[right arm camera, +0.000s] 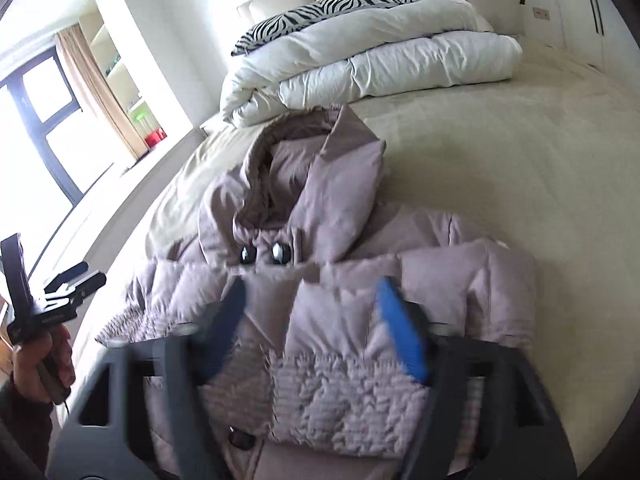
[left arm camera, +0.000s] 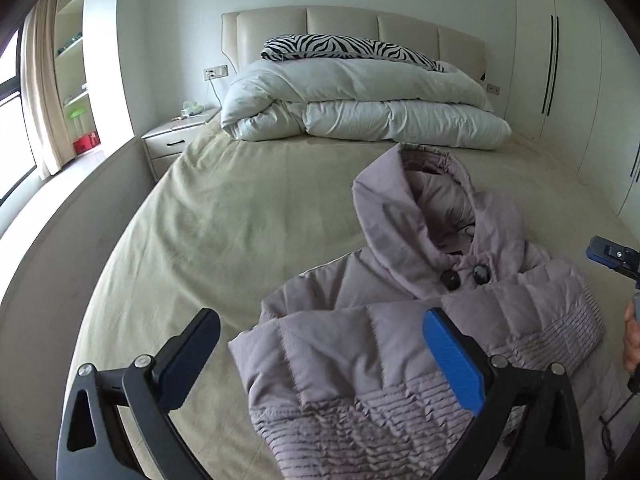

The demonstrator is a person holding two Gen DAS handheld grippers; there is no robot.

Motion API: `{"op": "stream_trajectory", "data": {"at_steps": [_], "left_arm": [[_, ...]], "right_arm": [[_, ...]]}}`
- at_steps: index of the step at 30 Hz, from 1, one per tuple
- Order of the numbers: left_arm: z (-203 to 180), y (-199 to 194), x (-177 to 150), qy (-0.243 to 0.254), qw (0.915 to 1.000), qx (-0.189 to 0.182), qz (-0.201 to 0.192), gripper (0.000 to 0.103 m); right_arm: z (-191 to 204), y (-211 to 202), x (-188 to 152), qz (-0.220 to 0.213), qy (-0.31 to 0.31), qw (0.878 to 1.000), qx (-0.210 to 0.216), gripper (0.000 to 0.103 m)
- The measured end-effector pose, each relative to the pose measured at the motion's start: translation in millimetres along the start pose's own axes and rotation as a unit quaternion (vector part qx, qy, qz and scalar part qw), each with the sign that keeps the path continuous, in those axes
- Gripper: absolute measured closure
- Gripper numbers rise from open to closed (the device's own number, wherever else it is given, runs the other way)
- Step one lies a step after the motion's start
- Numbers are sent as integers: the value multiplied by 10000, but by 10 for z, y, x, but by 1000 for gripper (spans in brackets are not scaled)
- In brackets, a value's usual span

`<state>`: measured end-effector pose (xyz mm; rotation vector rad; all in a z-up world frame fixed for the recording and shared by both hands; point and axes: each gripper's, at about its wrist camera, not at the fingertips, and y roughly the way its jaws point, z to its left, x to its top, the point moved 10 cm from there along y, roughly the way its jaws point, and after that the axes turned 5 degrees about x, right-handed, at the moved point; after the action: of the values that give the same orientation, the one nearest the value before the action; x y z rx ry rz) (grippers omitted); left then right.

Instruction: Fold large clothes

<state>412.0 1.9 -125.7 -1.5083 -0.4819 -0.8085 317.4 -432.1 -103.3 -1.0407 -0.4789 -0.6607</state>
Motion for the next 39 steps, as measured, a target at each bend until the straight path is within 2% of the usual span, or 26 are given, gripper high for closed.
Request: {"op": "stream_trajectory", "data": {"at_steps": [2,4,8,12,17,18,19,20,21,22,23,24,25,27,29,31,33,36,39], "left_arm": [[11,196,183,-107,9998,-157,70,0],[-27,489,302,-354,9963,-665,403,0],[-42,1089,472,-1143,9777,-1340,1142,2],[-196,1503,643,-1325,9675,-1554,1491,3],[-414,1968,776,-1625,9537,-1719,1857,3],[-464,2055,781,-1667,9516,-1748,1900,4],[-504,2137,777,-1712,9500,-1751,1935,10],[-534,2220,764,-1774,9474,-1759,2002,14],[-584,2291,739,-1858,9428,-1821,2086,24],[-643,2340,713,-1949,9373,-1929,2149,38],[-698,2362,691,-1993,9330,-2040,2194,47],[-759,2355,671,-1952,9320,-2106,2210,66],[-802,2313,675,-1871,9353,-2118,2129,81],[-860,2132,724,-1740,9415,-2195,1876,89],[-876,1873,776,-1670,9442,-2330,1621,92],[-863,1551,782,-1660,9448,-2473,1367,92],[-857,1176,747,-1493,9511,-2488,1062,92],[-926,635,566,-1150,9612,-2420,659,92],[-995,184,244,-969,9653,-2387,422,92]], "right_arm": [[-85,76,303,-189,81,9998,62,8],[-242,271,531,28,303,9995,80,8],[-542,753,876,591,973,9926,417,8],[-837,1206,1106,840,1355,9866,354,9],[-1005,1799,1197,1307,1620,9776,313,11],[-993,1898,1206,1376,1621,9765,352,12],[-984,1998,1211,1460,1605,9756,350,14],[-974,2094,1201,1542,1577,9748,332,21],[-965,2200,1192,1623,1513,9746,303,29],[-947,2278,1171,1719,1407,9747,242,41],[-912,2333,1158,1755,1291,9757,216,54],[-858,2371,1162,1715,1158,9781,225,59],[-806,2381,1167,1669,1019,9804,218,68],[-728,2330,1182,1559,781,9846,143,74],[-626,2172,1242,1328,528,9896,128,81],[-468,1934,1294,1028,131,9946,110,83],[-232,1641,1302,725,-240,9968,219,84],[141,1157,1211,331,-778,9957,379,85],[429,743,955,143,-1126,9921,537,85]]}}
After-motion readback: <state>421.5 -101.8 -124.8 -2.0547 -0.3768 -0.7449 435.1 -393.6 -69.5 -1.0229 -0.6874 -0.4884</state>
